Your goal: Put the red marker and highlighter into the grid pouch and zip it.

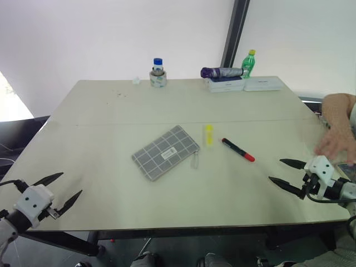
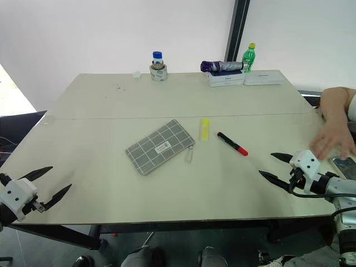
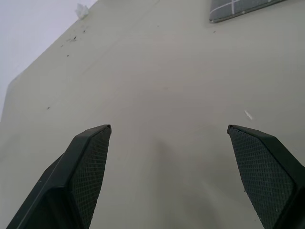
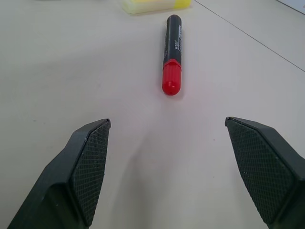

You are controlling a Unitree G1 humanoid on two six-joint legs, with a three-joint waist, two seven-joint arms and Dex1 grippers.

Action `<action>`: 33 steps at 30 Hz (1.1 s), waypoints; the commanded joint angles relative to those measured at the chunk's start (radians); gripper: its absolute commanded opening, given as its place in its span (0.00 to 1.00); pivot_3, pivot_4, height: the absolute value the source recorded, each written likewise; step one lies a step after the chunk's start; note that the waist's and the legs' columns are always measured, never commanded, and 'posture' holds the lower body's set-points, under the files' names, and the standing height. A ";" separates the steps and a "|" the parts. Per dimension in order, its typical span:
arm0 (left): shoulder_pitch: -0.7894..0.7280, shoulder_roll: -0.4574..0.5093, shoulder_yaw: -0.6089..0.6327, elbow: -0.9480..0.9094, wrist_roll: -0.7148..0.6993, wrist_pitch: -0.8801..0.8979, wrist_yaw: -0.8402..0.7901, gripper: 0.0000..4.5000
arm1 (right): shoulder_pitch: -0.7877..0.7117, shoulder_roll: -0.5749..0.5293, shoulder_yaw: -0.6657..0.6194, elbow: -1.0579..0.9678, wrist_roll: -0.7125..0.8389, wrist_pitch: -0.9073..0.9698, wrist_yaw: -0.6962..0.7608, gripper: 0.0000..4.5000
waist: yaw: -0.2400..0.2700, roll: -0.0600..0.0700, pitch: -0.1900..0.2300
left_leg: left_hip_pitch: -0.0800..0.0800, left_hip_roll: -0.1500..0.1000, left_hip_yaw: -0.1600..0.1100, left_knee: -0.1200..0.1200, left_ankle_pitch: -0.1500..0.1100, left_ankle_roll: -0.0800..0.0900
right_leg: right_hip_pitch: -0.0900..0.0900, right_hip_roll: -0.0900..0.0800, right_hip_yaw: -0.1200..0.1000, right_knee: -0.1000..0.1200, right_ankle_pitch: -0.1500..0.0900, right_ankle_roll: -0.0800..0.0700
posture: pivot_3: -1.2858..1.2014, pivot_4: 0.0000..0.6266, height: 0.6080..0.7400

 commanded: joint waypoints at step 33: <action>-0.097 0.011 -0.050 0.016 0.123 -0.190 0.023 0.92 | -0.152 0.060 0.054 -0.041 0.007 0.079 -0.056 0.89 | -0.001 0.000 0.000 | 0.000 0.000 0.000 0.000 0.000 0.000 | 0.000 0.000 0.000 0.000 0.000 0.000 | 0.52 0.24 1.00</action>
